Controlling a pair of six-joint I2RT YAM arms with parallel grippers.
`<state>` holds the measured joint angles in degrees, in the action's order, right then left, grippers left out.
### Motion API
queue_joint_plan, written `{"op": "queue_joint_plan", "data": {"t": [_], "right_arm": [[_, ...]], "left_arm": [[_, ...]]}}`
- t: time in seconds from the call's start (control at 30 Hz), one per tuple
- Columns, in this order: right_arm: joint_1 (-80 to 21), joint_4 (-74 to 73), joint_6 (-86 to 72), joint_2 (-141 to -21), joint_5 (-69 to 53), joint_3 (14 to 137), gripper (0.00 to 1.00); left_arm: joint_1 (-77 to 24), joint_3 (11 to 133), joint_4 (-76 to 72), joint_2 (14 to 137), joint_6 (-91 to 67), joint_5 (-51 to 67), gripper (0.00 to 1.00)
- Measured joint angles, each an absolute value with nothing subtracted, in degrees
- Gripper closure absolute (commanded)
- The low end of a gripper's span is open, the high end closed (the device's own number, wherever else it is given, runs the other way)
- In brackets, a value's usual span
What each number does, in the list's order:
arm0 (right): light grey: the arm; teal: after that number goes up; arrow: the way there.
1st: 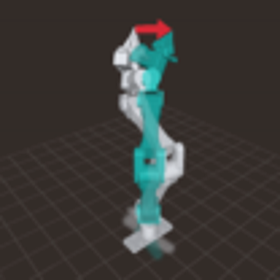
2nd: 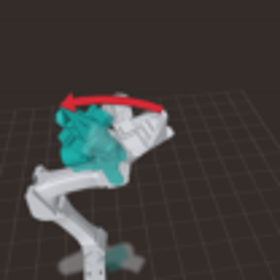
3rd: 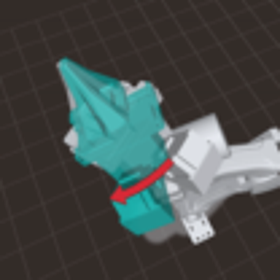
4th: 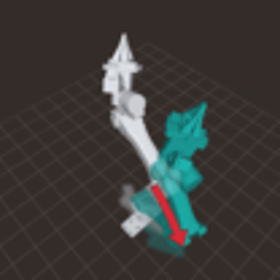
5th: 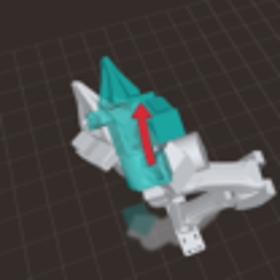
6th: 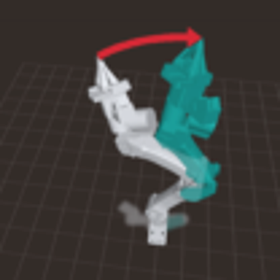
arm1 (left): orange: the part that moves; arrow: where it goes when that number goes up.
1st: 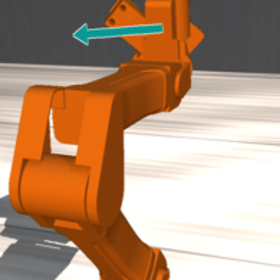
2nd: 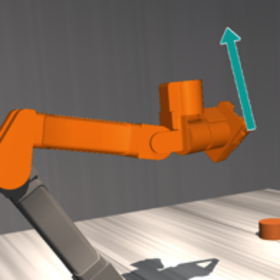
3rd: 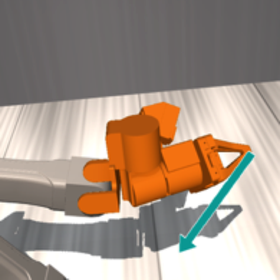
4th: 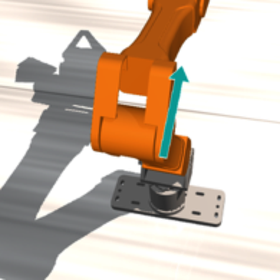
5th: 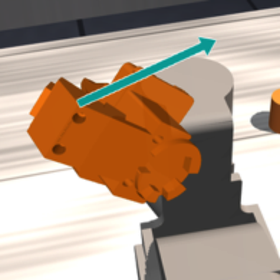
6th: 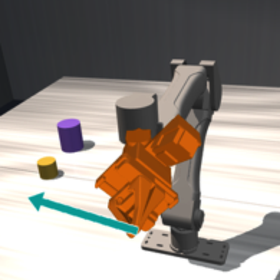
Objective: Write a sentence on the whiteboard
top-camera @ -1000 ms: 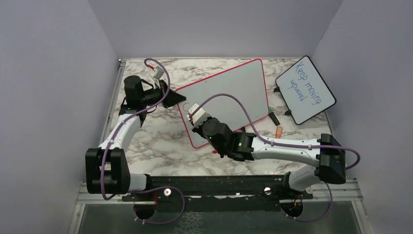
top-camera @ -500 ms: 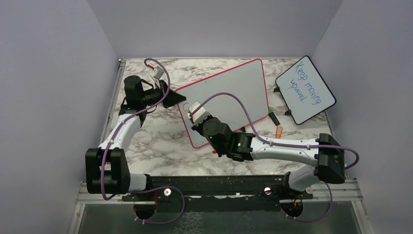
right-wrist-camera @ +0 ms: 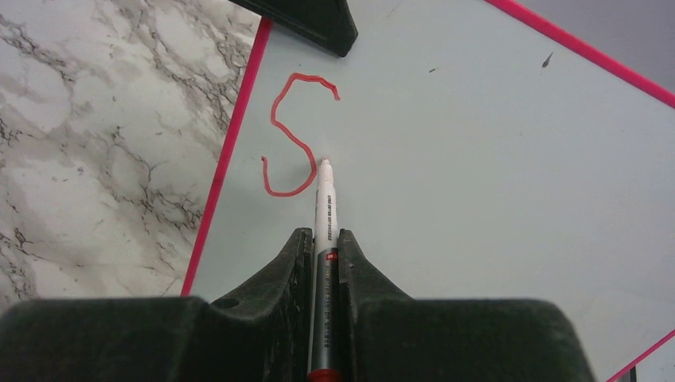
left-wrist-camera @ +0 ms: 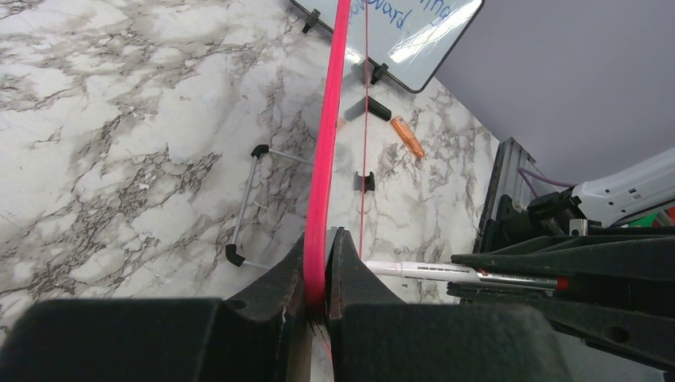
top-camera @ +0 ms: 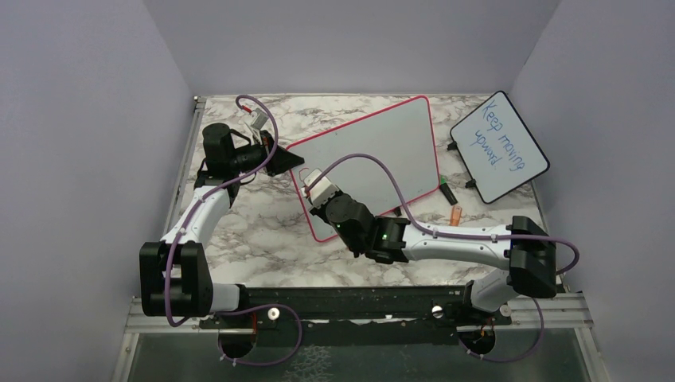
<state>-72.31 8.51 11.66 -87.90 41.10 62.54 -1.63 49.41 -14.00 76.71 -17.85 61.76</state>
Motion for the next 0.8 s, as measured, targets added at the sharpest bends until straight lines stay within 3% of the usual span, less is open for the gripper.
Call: {"op": "queue_joint_plan", "data": {"t": [0.8], "right_arm": [[-71.99,8.99,11.62,-88.60,42.68,62.54,0.99]], "left_arm": [[-1.63,49.41,-14.00,76.71,-17.87,61.76,1.00]]}}
